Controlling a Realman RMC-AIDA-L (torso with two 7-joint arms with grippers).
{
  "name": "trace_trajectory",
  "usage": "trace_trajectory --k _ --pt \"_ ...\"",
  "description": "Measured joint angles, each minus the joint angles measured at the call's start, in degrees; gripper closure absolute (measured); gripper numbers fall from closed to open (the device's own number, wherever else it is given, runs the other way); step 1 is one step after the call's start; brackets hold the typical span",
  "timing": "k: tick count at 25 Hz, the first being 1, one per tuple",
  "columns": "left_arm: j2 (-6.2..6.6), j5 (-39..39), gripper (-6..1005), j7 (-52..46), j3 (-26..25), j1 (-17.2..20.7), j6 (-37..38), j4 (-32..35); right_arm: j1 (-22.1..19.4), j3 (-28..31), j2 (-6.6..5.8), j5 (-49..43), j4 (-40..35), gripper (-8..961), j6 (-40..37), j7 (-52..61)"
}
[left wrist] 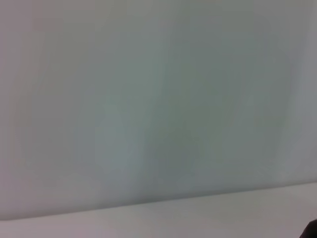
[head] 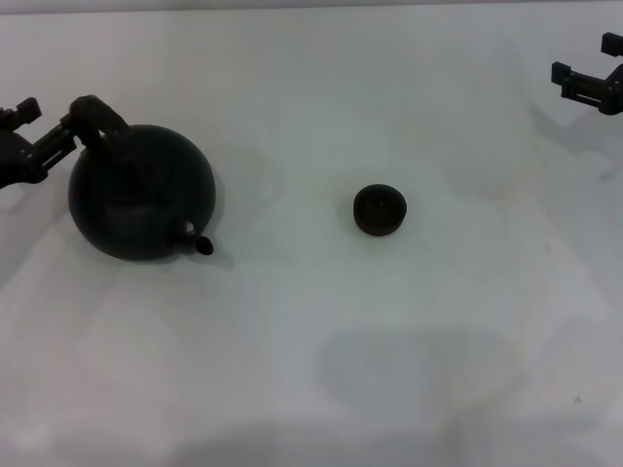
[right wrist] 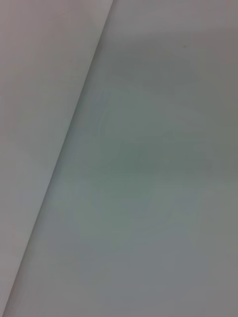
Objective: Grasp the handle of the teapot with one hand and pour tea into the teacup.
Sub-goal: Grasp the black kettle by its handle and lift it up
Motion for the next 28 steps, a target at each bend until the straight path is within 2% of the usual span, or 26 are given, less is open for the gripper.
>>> trace_trajectory --k 8,13,28 --pt "-0.17 3.0 376 -1.5 0.1 -2.4 -1.8 -1.0 0.0 0.0 0.00 -0.1 0.0 112 0.2 -0.1" --pt "-0.46 3.7 386 -1.6 0.7 -2.5 -0.8 -0.8 0.1 0.0 0.00 -0.1 0.0 114 -0.1 -0.1" --pt "-0.66 3.5 420 -1.0 1.5 2.9 8.8 3.1 0.2 0.6 0.00 -0.1 0.4 117 -1.5 -0.1"
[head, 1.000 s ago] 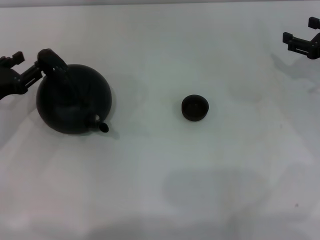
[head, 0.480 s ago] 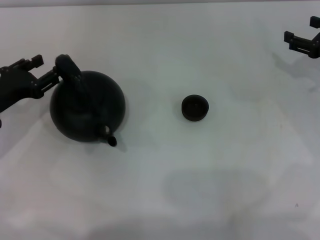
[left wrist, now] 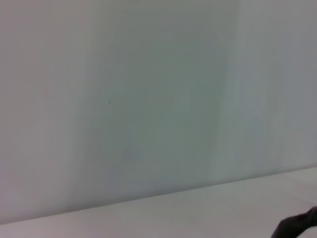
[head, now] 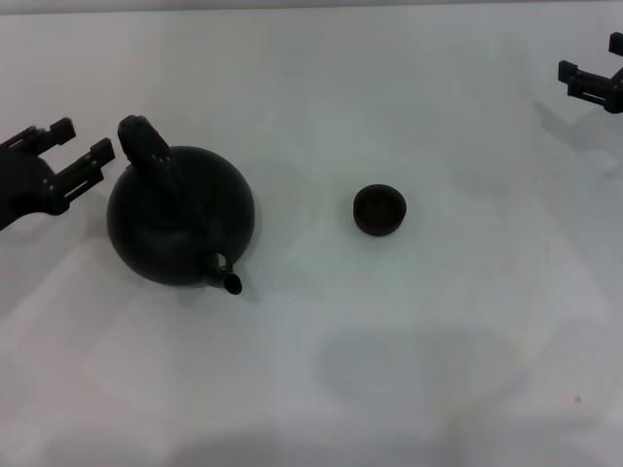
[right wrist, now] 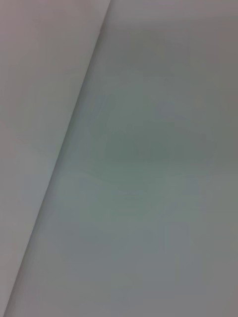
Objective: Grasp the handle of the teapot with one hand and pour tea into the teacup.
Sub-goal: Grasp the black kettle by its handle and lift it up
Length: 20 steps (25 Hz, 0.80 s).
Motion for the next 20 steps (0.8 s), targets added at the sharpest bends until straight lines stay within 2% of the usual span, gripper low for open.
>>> trace_trajectory --k 7,16,20 --pt "0.24 -0.2 436 1.4 0.0 1.4 0.4 0.1 0.0 0.1 0.00 0.1 0.1 119 -0.3 0.0" --pt "0.45 4.7 457 -1.5 0.3 -4.0 0.1 -0.2 0.8 0.0 0.00 0.3 0.2 121 -0.5 0.4" --pt "0.33 5.3 466 -1.6 0.1 -5.1 -0.1 -0.2 0.8 0.0 0.00 0.4 0.3 122 -0.5 0.4"
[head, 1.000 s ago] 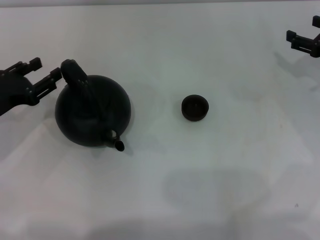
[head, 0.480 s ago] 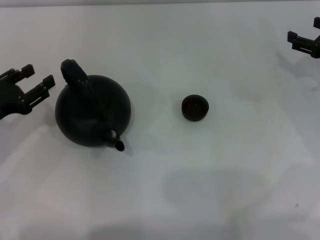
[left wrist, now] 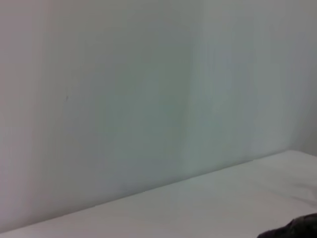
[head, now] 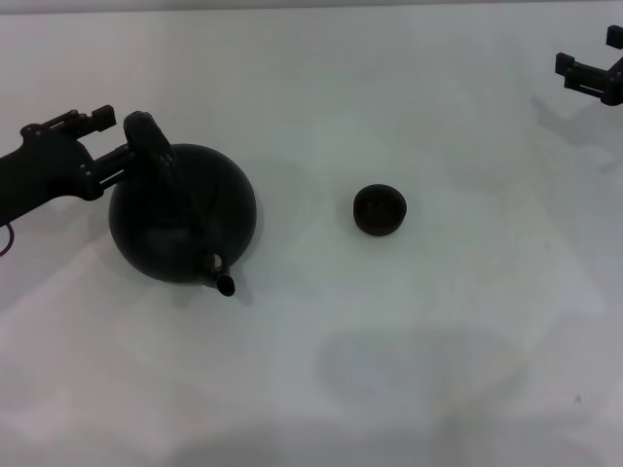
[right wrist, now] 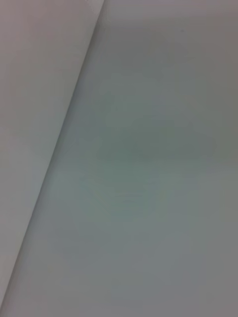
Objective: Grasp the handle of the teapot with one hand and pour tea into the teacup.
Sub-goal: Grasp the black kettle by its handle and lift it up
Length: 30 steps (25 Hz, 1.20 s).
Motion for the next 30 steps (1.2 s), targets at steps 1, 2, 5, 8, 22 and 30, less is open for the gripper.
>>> trace_trajectory --k 1,2,5,8,22,30 --pt "0.03 0.0 468 0.0 -0.1 -0.1 -0.1 0.0 0.0 0.0 0.00 0.0 0.1 122 0.0 0.0" --pt "0.10 0.0 470 0.0 -0.2 -0.3 -0.4 0.0 0.0 0.0 0.00 0.1 0.3 122 0.0 -0.1" --pt "0.15 0.1 477 0.0 -0.3 -0.7 -2.0 0.1 0.0 0.0 0.00 0.1 0.5 123 0.0 -0.2" --pt "0.16 0.2 484 -0.5 -0.2 -1.4 -4.0 0.0 0.0 0.0 0.00 0.1 0.5 124 -0.1 -0.2" --pt "0.21 3.3 748 -3.6 0.1 -3.3 -9.5 -0.2 0.1 0.1 0.09 0.2 0.5 127 -0.1 -0.2" --pt "0.07 5.4 832 -6.3 0.1 -3.7 -12.0 -0.4 0.2 0.1 0.09 0.2 0.5 129 -0.1 -0.1"
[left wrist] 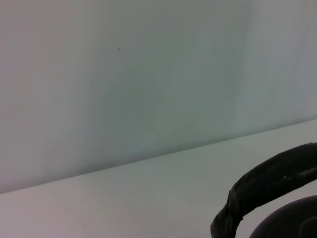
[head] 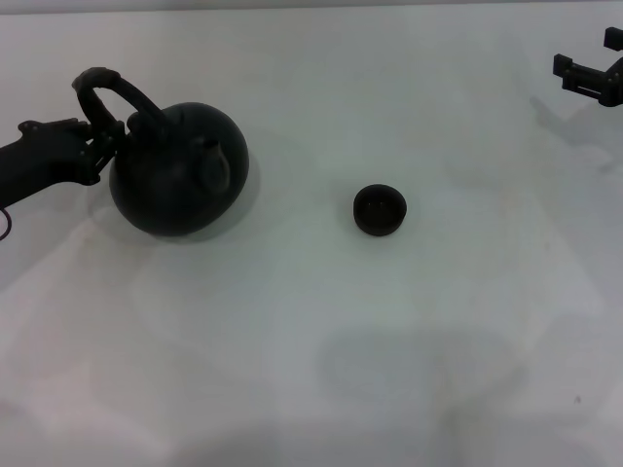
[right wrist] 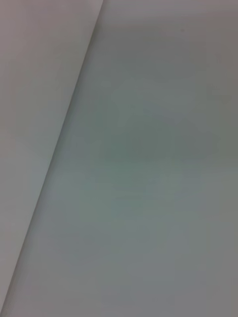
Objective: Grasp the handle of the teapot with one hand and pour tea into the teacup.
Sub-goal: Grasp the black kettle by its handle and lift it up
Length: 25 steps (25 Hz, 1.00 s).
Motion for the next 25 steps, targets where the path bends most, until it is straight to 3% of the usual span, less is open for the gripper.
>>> trace_trajectory --k 25 --pt "-0.05 -6.5 897 -0.7 -0.4 1.6 1.8 3.9 0.8 -0.3 -0.01 0.0 1.5 135 -1.2 -0.2"
